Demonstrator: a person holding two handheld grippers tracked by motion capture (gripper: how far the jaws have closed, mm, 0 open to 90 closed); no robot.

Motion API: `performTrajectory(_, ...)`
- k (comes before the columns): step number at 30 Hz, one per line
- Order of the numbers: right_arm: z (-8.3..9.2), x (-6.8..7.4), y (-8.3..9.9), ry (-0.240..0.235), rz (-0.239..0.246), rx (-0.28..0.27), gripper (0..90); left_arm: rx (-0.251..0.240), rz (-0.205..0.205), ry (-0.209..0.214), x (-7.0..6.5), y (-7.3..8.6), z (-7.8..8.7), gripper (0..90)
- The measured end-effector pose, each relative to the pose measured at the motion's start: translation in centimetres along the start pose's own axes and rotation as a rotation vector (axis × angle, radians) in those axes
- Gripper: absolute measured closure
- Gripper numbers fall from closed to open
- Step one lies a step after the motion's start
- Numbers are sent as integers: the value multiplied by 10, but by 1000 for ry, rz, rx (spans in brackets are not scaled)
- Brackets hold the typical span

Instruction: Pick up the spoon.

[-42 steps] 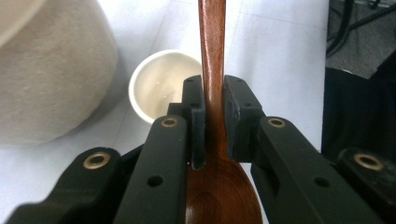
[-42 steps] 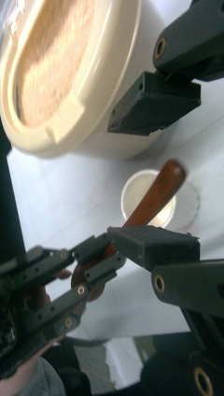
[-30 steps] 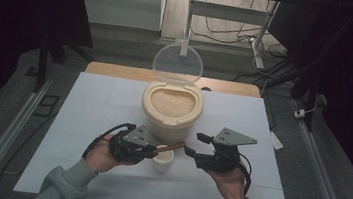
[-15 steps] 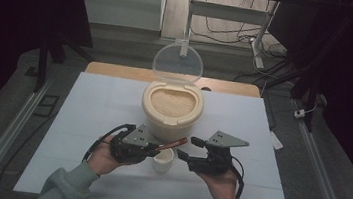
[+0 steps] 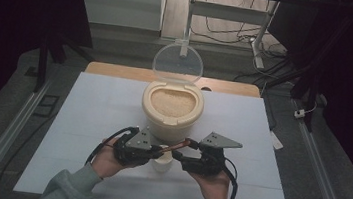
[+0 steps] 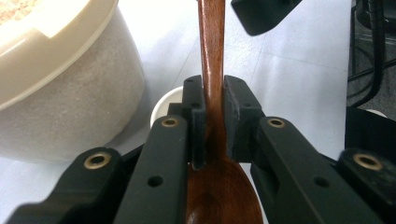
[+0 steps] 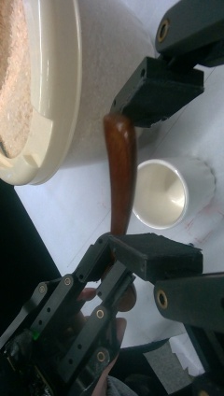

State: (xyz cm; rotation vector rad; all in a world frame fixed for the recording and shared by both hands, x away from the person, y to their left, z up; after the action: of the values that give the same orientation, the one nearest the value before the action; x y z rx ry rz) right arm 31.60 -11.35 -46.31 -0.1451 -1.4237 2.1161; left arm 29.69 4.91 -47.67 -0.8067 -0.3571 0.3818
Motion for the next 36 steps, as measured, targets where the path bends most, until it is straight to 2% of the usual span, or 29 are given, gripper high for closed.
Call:
performTrajectory(12, -1, 4, -1, -8, -17, -36, 480, -3, -14, -5, -4, -2, -2, 789)
performTrajectory(24, 1, 10, -5, -62, -43, -93, 623, 14, -35, -34, -6, -1, -4, 791)
performTrajectory(27, 2, 11, -8, -91, -61, -130, 689, 14, -37, -32, -8, -1, -5, 792)
performTrajectory(36, 3, 16, -10, -144, -68, -146, 772, 18, -43, -40, -8, -1, -5, 795)
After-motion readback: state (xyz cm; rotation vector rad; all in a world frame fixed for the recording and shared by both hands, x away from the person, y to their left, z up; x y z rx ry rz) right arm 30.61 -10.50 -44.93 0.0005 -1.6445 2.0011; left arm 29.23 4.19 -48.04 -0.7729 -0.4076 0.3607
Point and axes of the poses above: each handheld gripper's, and its own axes: z roughly backward along the jaws, y roughly out of its underside, x roughly to its left, the point moved 6 cm from there along -z, roughly forward along the jaws, and after that the axes turned 6 degrees about -y, right-handed, at the moved point
